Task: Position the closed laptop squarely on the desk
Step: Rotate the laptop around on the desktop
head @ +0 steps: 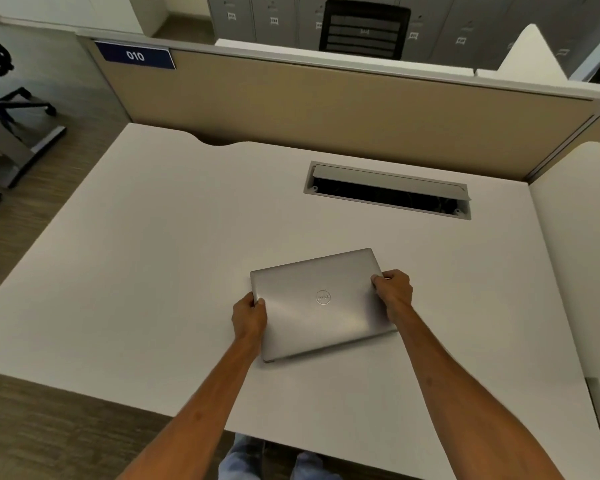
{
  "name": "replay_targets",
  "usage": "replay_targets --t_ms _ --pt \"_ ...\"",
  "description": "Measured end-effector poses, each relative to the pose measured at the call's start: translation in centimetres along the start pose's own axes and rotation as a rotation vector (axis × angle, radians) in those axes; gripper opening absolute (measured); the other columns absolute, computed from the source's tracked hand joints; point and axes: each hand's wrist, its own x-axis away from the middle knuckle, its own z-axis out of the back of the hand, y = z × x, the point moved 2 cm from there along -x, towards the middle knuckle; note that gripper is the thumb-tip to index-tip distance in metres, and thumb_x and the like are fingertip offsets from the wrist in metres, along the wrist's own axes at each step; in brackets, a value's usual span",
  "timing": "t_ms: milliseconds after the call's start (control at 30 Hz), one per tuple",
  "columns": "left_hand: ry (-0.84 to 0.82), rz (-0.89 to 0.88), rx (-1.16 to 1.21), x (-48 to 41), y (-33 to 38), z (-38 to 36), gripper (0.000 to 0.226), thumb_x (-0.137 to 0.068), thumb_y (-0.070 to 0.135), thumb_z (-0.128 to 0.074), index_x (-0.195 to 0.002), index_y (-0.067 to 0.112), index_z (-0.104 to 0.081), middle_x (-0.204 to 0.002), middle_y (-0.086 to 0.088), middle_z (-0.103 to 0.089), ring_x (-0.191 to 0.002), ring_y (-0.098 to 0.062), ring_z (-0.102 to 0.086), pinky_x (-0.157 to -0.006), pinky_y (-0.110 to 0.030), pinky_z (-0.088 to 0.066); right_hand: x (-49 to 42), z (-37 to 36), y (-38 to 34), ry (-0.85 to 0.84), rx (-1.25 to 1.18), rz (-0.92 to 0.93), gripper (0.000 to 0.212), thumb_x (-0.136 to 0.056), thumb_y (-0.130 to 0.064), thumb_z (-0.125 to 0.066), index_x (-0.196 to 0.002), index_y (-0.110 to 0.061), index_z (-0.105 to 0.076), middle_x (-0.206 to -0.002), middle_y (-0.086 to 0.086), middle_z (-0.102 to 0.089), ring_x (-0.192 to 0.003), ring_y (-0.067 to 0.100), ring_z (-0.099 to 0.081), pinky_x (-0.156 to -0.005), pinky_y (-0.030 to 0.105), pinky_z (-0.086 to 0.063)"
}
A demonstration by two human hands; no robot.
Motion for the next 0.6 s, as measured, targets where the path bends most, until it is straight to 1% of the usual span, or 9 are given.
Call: replay_targets --t_ms 67,100,200,233,367,433,533,600 --pt "0.02 -0.003 -0.003 0.0 0.2 -0.2 0.015 -0.103 0.004 -0.05 -0.088 0.004 -0.055 -0.086 -0.014 -0.052 -0.083 -0.023 -0.043 -0.077 -0.034 -0.034 -0.2 -0.2 -0.2 0.007 0.012 0.013 0.027 -0.094 -0.017 -0.07 -0.116 -0.002 -0.071 -0.117 0.019 -0.076 -0.093 0.03 -0.063 -0.088 0.035 -0.053" --pt "0.034 -0.005 -0.005 0.0 0.2 -0.4 0.018 -0.103 0.004 -0.051 -0.085 0.009 -0.051 -0.082 -0.014 -0.048 -0.079 -0.022 -0.041 -0.074 -0.033 -0.033 -0.3 -0.2 -0.3 0.012 0.018 0.018 0.026 -0.094 -0.017 -0.07 -0.116 -0.002 -0.071 -0.117 0.018 -0.075 -0.092 0.027 -0.06 -0.087 0.035 -0.051" --pt "0.095 0.011 -0.002 -0.1 0.0 -0.9 0.035 -0.101 0.004 -0.052 -0.072 0.016 -0.037 -0.07 -0.002 -0.039 -0.068 -0.02 -0.034 -0.062 -0.03 -0.026 -0.6 -0.4 -0.3 0.025 0.042 0.037 0.029 -0.095 -0.019 -0.07 -0.118 -0.002 -0.07 -0.12 0.016 -0.074 -0.092 0.025 -0.057 -0.084 0.031 -0.047" --pt "0.111 0.026 -0.001 -0.1 0.0 -1.0 0.036 -0.101 0.004 -0.053 -0.072 0.016 -0.037 -0.069 -0.002 -0.04 -0.066 -0.019 -0.034 -0.061 -0.029 -0.026 -0.6 -0.5 -0.2 0.031 0.055 0.045 0.029 -0.095 -0.019 -0.07 -0.118 -0.001 -0.07 -0.12 0.016 -0.074 -0.092 0.024 -0.057 -0.083 0.03 -0.046" --pt "0.114 0.05 0.003 -0.2 0.4 -1.4 0.018 -0.103 0.009 -0.055 -0.084 0.009 -0.053 -0.078 -0.008 -0.051 -0.076 -0.023 -0.043 -0.066 -0.029 -0.033 -0.3 -0.8 -0.2 0.088 0.082 0.07 0.026 -0.094 -0.017 -0.069 -0.113 0.001 -0.069 -0.115 0.018 -0.074 -0.09 0.025 -0.058 -0.081 0.03 -0.045" --pt "0.101 0.044 0.013 -0.1 0.6 -1.4 0.015 -0.101 0.008 -0.052 -0.086 0.008 -0.057 -0.081 -0.009 -0.054 -0.076 -0.024 -0.046 -0.064 -0.029 -0.034 -0.2 -0.8 -0.2 0.105 0.082 0.076 0.023 -0.094 -0.015 -0.069 -0.11 0.001 -0.069 -0.113 0.018 -0.074 -0.09 0.027 -0.061 -0.079 0.031 -0.045" --pt "0.092 0.038 0.007 0.2 0.6 -1.3 0.016 -0.098 0.005 -0.05 -0.089 0.004 -0.063 -0.084 -0.011 -0.057 -0.079 -0.025 -0.049 -0.069 -0.03 -0.037 0.1 -0.9 -0.2 0.121 0.071 0.085 0.02 -0.094 -0.014 -0.069 -0.107 0.002 -0.07 -0.111 0.018 -0.074 -0.1 0.037 -0.07 -0.077 0.031 -0.044" --pt "0.087 0.036 0.002 0.3 0.6 -1.4 0.016 -0.096 0.003 -0.048 -0.087 0.007 -0.061 -0.083 -0.012 -0.056 -0.08 -0.024 -0.048 -0.068 -0.03 -0.034 0.3 -0.9 -0.2 0.134 0.072 0.09 0.021 -0.095 -0.014 -0.069 -0.107 0.002 -0.071 -0.113 0.017 -0.074 -0.105 0.038 -0.07 -0.078 0.031 -0.045"
